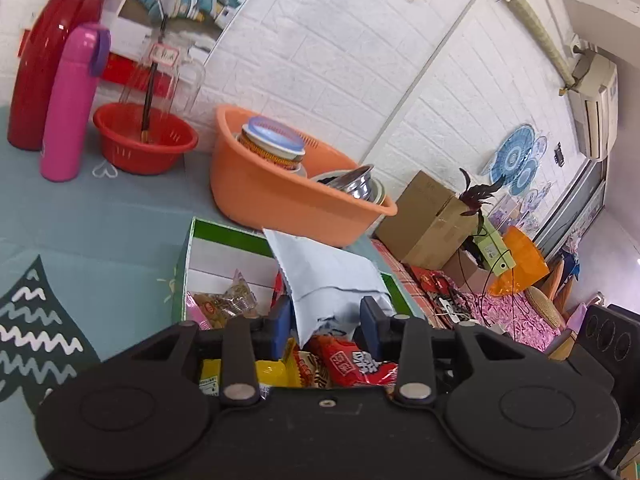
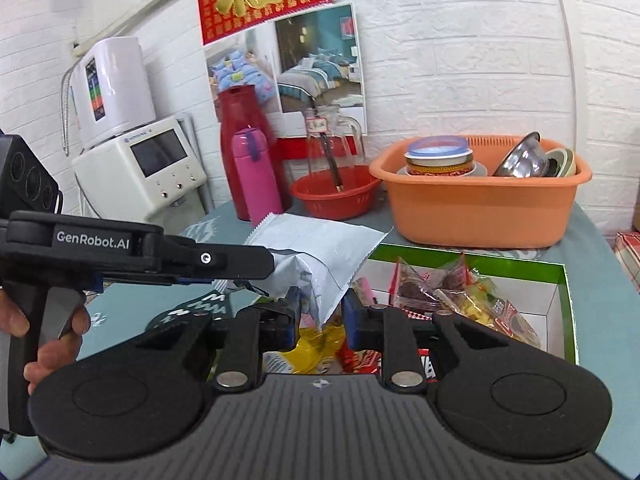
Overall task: Organize snacks
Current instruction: 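Carry the white foil bag into the green box and open the left gripper, then move the left tool back and grasp the green pea snack bag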
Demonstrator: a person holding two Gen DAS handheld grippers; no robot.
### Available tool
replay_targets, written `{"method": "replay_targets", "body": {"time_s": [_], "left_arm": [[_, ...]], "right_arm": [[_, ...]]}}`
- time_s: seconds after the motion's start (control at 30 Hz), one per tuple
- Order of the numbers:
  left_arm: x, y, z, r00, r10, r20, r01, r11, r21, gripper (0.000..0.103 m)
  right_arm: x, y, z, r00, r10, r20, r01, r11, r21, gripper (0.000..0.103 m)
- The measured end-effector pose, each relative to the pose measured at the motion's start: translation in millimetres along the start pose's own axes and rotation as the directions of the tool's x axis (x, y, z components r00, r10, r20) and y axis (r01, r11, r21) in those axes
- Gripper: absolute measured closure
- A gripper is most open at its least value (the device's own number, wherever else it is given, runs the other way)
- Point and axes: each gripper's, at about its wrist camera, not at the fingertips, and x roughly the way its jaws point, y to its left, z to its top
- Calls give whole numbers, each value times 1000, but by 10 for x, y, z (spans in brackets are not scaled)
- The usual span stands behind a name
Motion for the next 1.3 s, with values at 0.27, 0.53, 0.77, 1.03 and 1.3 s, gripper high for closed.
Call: {"method": "replay_targets", "body": {"time_s": [0.27,0.53,0.77,1.03,1.3], "left_arm": [[297,186,-71,993,113,-38,-113,994,12,0],[22,51,-76,994,108,-6,-108,994,18,0],[-506,-350,-157,993,111,36,-112,993,36,0],[-999,-898,-569,994,106,14,-107,987,122,0],[-1099,-955,-1283,995,77,-64,-67,985,157,0]], "right_arm": [[357,-69,-106,995,-89,-46,85,993,-80,32],[102,-11,-141,995,-94,-14,92,991,-96,0],[-577,223,-23,993,-100,58,106,988,-109,0],[-1497,386,-167,993,-37,113,51,991,-121,0],[-1878,406,-685,995,-57,77,68,986,-150,0]]}}
